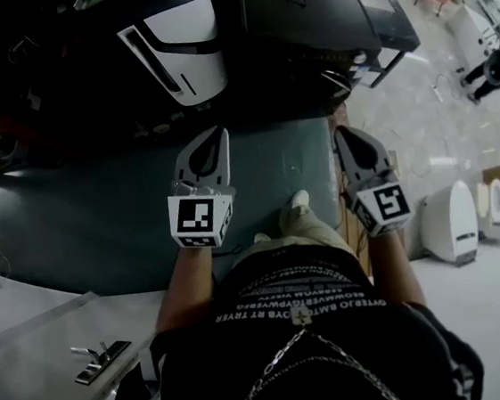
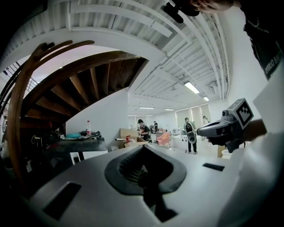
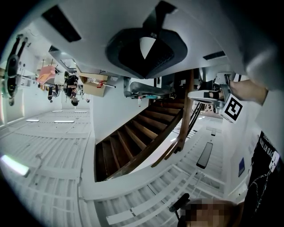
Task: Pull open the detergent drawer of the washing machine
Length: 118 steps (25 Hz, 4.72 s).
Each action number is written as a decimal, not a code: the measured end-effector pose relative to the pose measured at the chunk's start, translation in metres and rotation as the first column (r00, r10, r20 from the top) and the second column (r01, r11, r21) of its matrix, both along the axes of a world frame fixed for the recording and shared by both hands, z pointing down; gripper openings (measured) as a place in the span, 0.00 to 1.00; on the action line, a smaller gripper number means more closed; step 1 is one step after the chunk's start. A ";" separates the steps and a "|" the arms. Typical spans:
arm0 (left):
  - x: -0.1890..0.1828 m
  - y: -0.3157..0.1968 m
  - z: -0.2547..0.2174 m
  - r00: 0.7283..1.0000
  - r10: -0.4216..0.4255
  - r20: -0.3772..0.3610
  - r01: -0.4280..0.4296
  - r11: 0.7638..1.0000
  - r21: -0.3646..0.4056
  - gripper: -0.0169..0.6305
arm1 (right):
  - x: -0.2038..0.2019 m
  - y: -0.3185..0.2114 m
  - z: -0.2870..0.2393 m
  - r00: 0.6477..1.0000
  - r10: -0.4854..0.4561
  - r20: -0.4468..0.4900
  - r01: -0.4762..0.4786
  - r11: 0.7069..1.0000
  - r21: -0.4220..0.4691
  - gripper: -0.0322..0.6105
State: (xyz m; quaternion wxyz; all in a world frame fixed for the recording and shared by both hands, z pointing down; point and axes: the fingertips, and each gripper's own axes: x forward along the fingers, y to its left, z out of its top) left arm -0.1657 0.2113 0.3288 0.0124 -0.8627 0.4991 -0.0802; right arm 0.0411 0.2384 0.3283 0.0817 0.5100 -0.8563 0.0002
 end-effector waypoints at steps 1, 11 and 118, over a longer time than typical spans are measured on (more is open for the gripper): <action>0.002 -0.005 0.002 1.000 0.001 0.001 -0.001 1.000 -0.004 0.03 | 0.007 -0.005 0.004 1.000 0.010 -0.009 -0.010 1.000 -0.001 0.05; 0.036 -0.063 -0.010 0.999 0.007 -0.031 -0.007 1.000 -0.001 0.03 | 0.038 -0.062 0.020 1.000 -0.007 -0.018 0.007 0.999 -0.036 0.05; 0.044 -0.470 0.072 0.990 0.139 -0.014 -0.139 0.968 -0.210 0.03 | 0.033 -0.464 0.081 0.998 0.056 0.034 -0.049 0.983 -0.179 0.05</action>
